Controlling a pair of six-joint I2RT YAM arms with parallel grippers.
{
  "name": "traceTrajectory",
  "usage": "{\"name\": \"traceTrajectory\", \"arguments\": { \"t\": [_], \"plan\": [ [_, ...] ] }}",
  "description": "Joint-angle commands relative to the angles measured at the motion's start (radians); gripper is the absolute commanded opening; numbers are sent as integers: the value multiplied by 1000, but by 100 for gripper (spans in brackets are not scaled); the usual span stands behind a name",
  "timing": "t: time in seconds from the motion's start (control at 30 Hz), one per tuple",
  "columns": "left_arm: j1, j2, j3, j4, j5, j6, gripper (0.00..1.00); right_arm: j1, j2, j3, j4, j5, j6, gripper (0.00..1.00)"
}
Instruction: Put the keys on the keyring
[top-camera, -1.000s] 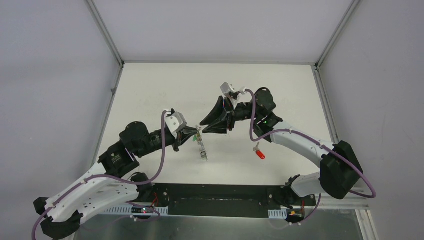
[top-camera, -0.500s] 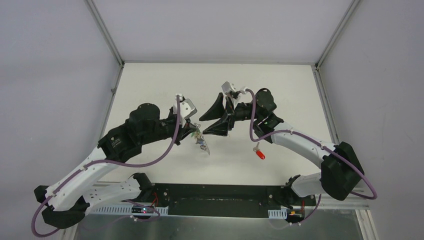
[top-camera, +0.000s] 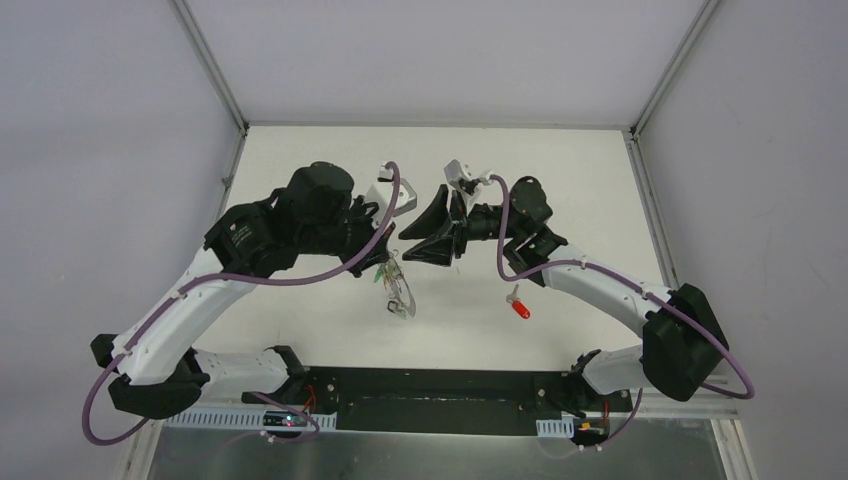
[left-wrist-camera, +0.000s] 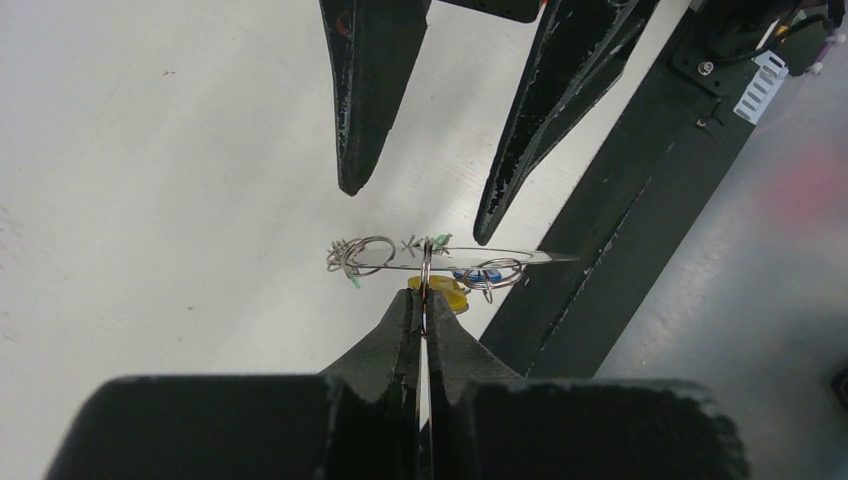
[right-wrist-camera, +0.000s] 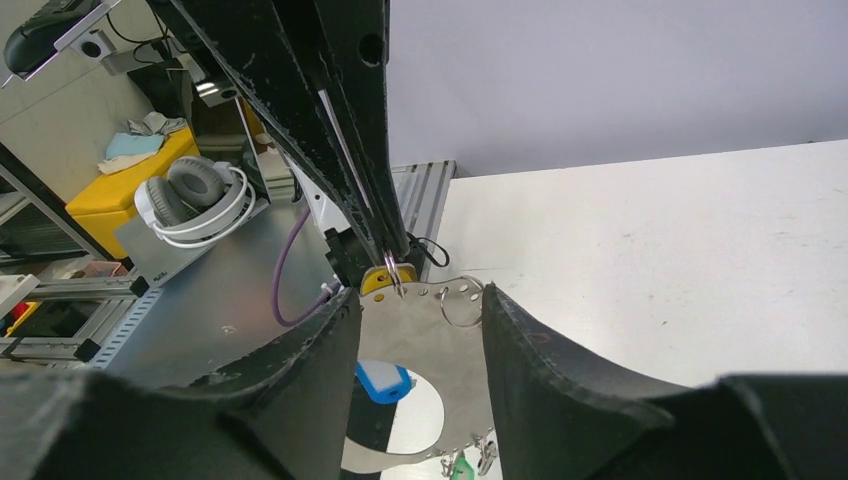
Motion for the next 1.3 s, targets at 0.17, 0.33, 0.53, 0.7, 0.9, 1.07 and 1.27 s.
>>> {"name": "traceTrajectory", "arguments": {
  "t": [0.17, 0.33, 0.53, 0.7, 0.9, 1.07, 1.27],
  "plan": [
    [-7, 163, 295, -256, 26, -9, 0, 8, 55, 19, 213, -25, 103, 37],
    [-6, 228, 405, -345, 17, -7, 0, 22, 80, 23, 258, -27, 133, 35],
    [-5, 254, 447, -397, -7, -5, 0, 34, 76, 17, 262, -39, 134, 34],
    [-6, 272, 456, -428, -10, 2, 0, 52, 80, 26, 265, -39, 134, 35],
    [-6, 275, 458, -429, -12, 11, 0, 67, 100, 47, 268, -50, 137, 29],
    [-6, 273, 443, -424, -19, 11, 0, 76, 117, 61, 273, -62, 148, 22],
    [-7, 265, 421, -403, -16, 13, 0, 81, 125, 68, 288, -67, 165, 20]
  ]
}}
